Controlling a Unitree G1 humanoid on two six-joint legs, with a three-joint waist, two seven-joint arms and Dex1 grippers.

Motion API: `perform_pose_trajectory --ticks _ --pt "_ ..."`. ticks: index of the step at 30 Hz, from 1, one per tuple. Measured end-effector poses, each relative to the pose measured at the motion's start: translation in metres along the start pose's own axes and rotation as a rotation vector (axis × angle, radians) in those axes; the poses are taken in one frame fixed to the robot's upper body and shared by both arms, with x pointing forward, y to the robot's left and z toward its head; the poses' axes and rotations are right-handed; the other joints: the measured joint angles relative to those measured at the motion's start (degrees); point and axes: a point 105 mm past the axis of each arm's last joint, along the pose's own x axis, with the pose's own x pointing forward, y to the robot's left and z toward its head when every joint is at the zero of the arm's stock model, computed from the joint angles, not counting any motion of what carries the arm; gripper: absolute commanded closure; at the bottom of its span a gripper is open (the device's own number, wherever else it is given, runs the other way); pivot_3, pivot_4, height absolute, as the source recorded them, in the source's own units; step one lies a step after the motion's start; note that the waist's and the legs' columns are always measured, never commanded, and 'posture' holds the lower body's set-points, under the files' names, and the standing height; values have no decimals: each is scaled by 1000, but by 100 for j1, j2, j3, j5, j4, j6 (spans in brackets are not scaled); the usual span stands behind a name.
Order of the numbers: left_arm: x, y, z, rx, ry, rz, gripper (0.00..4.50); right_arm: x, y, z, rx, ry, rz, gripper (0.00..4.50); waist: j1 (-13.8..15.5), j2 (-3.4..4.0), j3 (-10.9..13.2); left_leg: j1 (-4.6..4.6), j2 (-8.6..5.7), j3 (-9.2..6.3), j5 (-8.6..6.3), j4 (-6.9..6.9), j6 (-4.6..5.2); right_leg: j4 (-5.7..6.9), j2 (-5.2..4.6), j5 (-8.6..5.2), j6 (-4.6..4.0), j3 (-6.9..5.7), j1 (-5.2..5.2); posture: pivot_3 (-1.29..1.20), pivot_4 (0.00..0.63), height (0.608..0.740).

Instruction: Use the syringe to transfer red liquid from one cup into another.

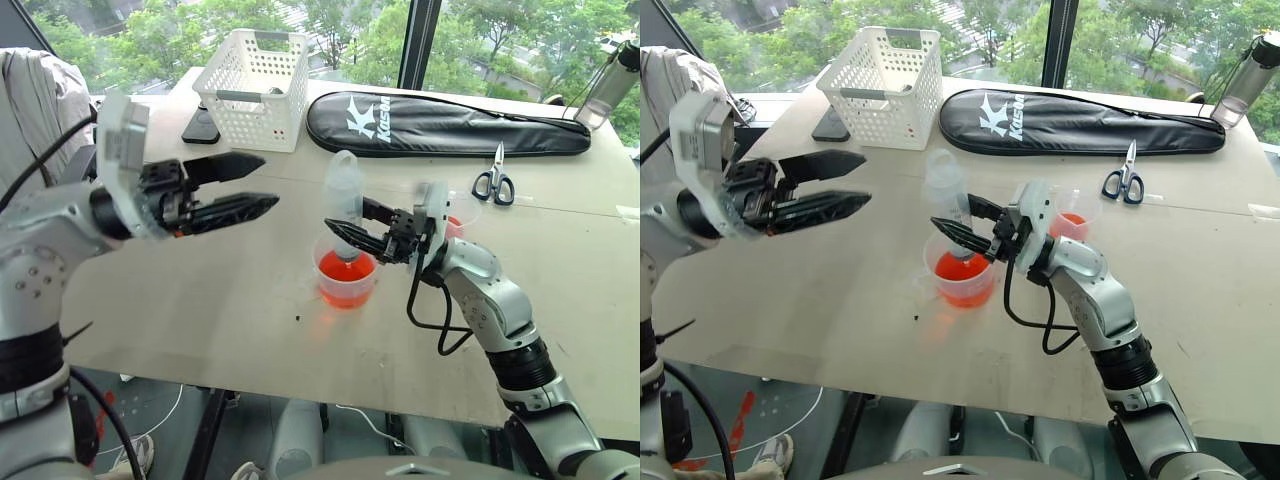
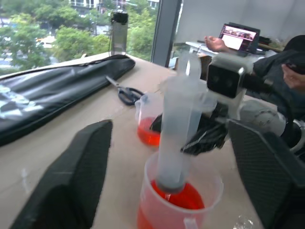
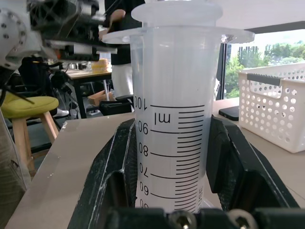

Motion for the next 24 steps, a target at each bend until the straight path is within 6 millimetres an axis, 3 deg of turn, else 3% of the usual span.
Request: perform_pose_trajectory --ticks 5,10,13,16,24 --pt "27 -10 -1 -20 -10 -100 1362 1 -1 -1 -20 11 -4 2985 -9 0 0 0 0 -2 0 0 0 7 4 2 4 2 -1 0 150 724" --pt "34 -12 -3 -15 4 -126 1362 2 0 -2 -27 16 -5 2985 -19 0 1 3 1 -6 0 0 0 17 8 1 2 1 -3 0 150 724" --pt "37 -12 -5 -28 7 -152 2184 2 0 -2 -29 17 -2 2985 -14 -1 1 2 1 -7 0 0 0 18 8 0 1 0 -3 0 150 724" --pt "37 -11 -4 -31 10 -164 3646 3 3 -2 -30 13 17 2986 -15 -1 1 3 1 -6 0 2 0 18 7 0 1 1 -2 0 150 724" --pt "37 -9 -10 -46 33 -209 3663 3 7 -1 -32 13 50 2986 -14 -1 1 2 1 -6 0 3 0 18 7 0 1 0 -2 0 150 724"
